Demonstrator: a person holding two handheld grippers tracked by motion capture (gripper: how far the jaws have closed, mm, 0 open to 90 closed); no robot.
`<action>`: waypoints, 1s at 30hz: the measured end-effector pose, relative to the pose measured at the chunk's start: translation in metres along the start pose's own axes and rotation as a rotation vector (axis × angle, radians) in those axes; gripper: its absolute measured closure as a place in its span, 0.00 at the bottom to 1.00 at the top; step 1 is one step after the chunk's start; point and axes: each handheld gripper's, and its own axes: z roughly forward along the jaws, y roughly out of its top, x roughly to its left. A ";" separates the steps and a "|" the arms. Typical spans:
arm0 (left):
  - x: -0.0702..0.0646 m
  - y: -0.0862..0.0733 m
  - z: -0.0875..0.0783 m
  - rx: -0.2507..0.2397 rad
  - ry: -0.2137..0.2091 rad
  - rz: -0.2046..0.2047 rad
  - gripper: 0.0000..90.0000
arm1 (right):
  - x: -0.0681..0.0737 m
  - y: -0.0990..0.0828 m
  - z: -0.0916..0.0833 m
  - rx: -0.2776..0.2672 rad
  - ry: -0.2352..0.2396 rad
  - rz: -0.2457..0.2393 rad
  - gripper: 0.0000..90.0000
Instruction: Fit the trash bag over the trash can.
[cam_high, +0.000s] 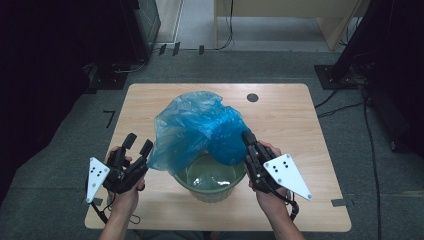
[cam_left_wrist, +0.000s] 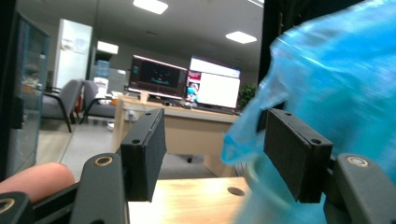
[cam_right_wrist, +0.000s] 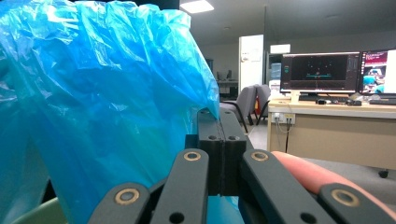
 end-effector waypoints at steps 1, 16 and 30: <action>0.003 0.002 -0.002 -0.008 -0.003 -0.010 0.42 | 0.000 0.000 0.000 -0.001 -0.001 0.001 1.00; 0.009 -0.023 -0.015 0.138 -0.229 -0.077 0.35 | -0.003 -0.004 0.002 0.000 -0.032 0.023 1.00; -0.002 -0.004 0.006 0.198 -0.146 -0.002 1.00 | -0.008 -0.005 -0.004 0.018 0.112 0.016 0.50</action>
